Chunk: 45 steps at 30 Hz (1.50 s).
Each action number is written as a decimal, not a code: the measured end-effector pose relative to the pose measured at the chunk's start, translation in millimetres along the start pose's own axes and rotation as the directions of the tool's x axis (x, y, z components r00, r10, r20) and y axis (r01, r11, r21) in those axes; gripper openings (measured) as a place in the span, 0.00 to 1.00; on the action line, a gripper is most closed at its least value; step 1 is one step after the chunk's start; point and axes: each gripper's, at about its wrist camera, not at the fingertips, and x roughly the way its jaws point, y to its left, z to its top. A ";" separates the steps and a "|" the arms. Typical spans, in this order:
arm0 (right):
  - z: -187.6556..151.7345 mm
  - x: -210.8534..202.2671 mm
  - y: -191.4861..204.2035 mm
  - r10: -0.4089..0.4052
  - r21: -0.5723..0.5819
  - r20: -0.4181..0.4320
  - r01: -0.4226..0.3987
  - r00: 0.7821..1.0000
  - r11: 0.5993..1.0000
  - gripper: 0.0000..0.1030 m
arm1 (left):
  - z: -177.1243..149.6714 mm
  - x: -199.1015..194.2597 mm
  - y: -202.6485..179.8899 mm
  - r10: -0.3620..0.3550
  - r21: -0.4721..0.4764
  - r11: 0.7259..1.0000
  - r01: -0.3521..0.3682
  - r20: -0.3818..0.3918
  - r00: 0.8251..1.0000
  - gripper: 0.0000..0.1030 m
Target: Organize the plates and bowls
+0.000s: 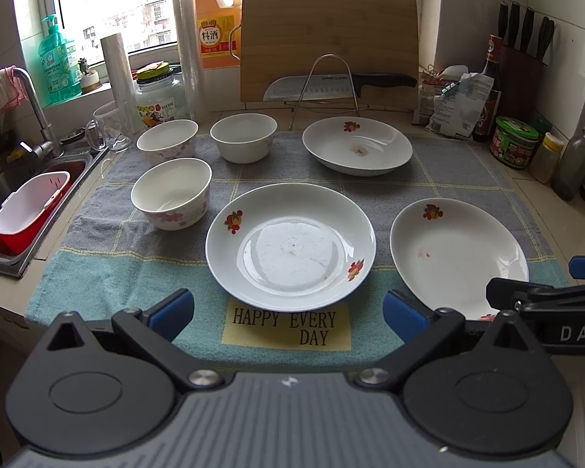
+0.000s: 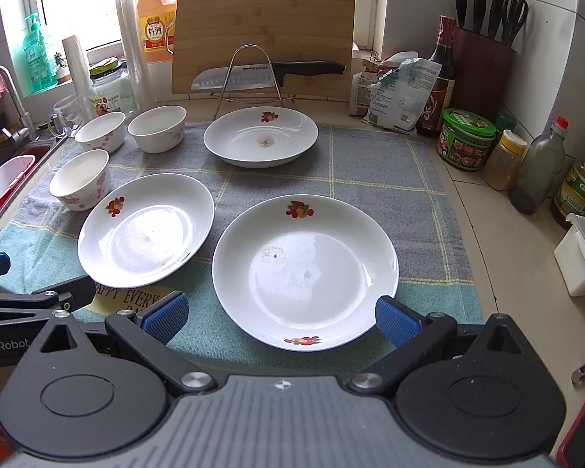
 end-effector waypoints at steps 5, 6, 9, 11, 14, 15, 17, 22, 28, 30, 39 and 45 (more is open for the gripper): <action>1.8 -0.5 2.4 -0.004 -0.003 0.000 0.004 1.000 1.000 1.00 | 0.0 -0.4 -0.1 -0.003 -0.002 1.000 0.003 0.000 1.000 0.99; 2.8 -1.4 3.1 -0.005 -0.003 0.001 0.005 1.000 1.000 1.00 | 0.8 -0.2 1.3 -0.005 -0.003 1.000 0.005 -0.001 1.000 0.99; 2.8 -1.1 4.6 -0.008 -0.004 0.002 0.008 1.000 1.000 1.00 | 1.1 -0.1 1.8 -0.005 -0.003 1.000 0.005 -0.001 1.000 0.99; 1.4 0.3 4.2 -0.009 -0.004 0.002 0.009 1.000 1.000 1.00 | 1.4 0.2 2.2 -0.006 -0.003 1.000 0.006 -0.002 1.000 0.99; 1.2 0.1 4.3 -0.008 -0.004 0.003 0.008 1.000 1.000 1.00 | 1.6 0.5 2.8 -0.007 -0.005 1.000 0.007 -0.003 1.000 0.99; 1.2 0.0 4.4 -0.009 -0.004 0.003 0.009 1.000 1.000 1.00 | 2.4 0.8 4.2 -0.008 -0.006 1.000 0.008 -0.003 1.000 0.99; 1.2 -0.1 4.8 -0.010 -0.004 0.005 0.010 1.000 1.000 1.00 | 2.5 0.5 4.5 -0.008 -0.006 1.000 0.008 -0.002 1.000 0.99; 1.4 -1.1 7.7 -0.013 -0.005 0.008 0.013 1.000 1.000 1.00 | 3.3 1.2 5.6 -0.010 -0.006 1.000 0.010 -0.003 1.000 0.99; 1.1 -1.1 7.2 -0.013 -0.005 0.008 0.013 1.000 1.000 1.00 | 3.2 1.2 5.5 -0.011 -0.007 1.000 0.011 -0.003 1.000 0.99; 1.2 -1.4 7.8 -0.014 -0.005 0.009 0.015 1.000 1.000 1.00 | 3.4 1.2 5.3 -0.011 -0.008 1.000 0.011 -0.003 1.000 0.99; 1.6 -4.5 15.0 -0.032 -0.003 0.014 0.032 0.999 0.999 1.00 | 4.6 2.1 9.6 -0.025 -0.005 1.000 0.025 -0.001 1.000 0.99; 1.2 -5.5 19.5 -0.046 0.000 0.020 0.046 0.999 0.999 1.00 | 4.5 3.2 15.8 -0.043 0.003 0.999 0.043 0.005 0.999 0.99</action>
